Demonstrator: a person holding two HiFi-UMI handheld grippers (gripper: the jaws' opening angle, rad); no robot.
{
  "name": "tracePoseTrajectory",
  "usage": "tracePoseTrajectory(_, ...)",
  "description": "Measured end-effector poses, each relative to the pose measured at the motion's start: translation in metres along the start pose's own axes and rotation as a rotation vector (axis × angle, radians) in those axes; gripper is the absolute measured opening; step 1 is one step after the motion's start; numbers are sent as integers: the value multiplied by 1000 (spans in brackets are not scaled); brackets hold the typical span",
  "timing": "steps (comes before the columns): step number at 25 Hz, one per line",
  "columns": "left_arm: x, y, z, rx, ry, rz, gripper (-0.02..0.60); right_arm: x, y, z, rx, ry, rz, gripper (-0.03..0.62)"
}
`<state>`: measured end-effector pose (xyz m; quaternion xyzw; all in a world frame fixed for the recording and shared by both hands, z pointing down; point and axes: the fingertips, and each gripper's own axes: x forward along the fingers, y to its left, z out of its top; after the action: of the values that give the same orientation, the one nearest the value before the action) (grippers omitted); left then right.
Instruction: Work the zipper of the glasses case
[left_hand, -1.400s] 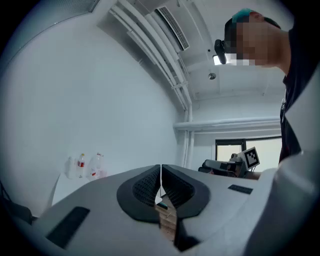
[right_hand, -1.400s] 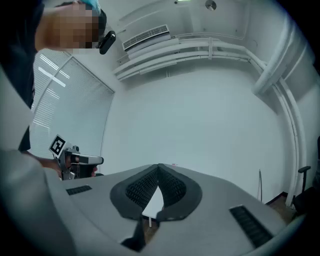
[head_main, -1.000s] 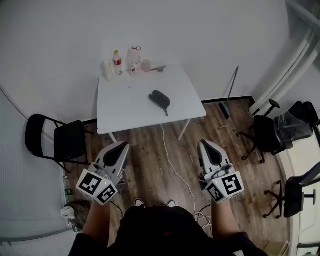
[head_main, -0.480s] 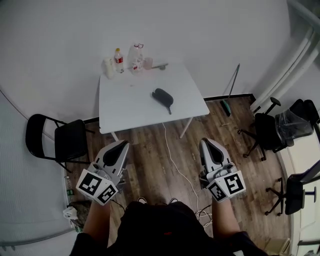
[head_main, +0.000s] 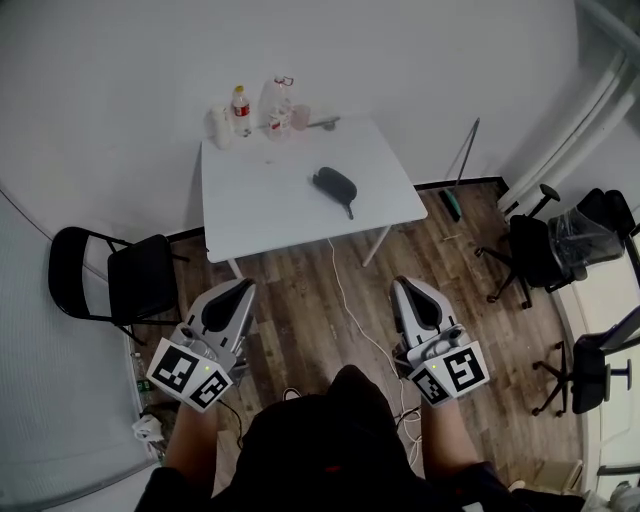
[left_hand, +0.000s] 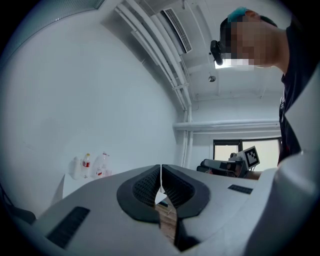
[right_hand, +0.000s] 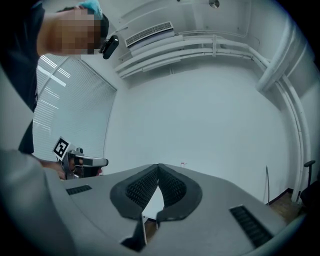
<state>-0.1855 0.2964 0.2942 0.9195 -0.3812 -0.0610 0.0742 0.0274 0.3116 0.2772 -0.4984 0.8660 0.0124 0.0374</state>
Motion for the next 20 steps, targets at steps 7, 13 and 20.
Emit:
tracePoseTrajectory(7,2,11,-6,19,8,-17,26,13,-1,-10,0,6,-17,15)
tracePoseTrajectory(13,24,36,-11,4,11,-9,26,41,-18,-21,6,14,12,16)
tracePoseTrajectory(20,90,58,-14,2,21,-20,26,84,-77,-30,10,27,16,17)
